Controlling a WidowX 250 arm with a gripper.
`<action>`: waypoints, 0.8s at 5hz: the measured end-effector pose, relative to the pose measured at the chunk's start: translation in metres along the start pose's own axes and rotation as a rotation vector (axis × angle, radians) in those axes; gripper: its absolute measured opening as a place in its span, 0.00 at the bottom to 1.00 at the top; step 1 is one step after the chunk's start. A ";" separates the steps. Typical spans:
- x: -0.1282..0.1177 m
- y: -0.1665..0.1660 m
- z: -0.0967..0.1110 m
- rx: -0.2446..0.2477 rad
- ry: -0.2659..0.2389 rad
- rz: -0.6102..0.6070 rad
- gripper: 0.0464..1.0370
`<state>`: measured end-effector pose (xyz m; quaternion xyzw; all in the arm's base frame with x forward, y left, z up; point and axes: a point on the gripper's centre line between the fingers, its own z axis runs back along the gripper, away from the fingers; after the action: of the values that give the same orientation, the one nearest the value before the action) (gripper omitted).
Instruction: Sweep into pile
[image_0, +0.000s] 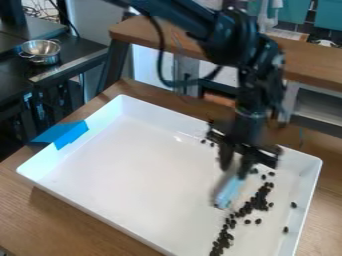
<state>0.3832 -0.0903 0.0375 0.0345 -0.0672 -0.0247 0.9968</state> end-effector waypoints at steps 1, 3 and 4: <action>0.006 0.026 -0.003 -0.009 -0.004 0.040 0.30; 0.023 0.129 0.026 0.056 0.034 0.140 0.30; 0.020 0.162 0.015 0.124 0.125 0.162 0.30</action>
<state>0.4083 0.0694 0.0664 0.0923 -0.0087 0.0623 0.9937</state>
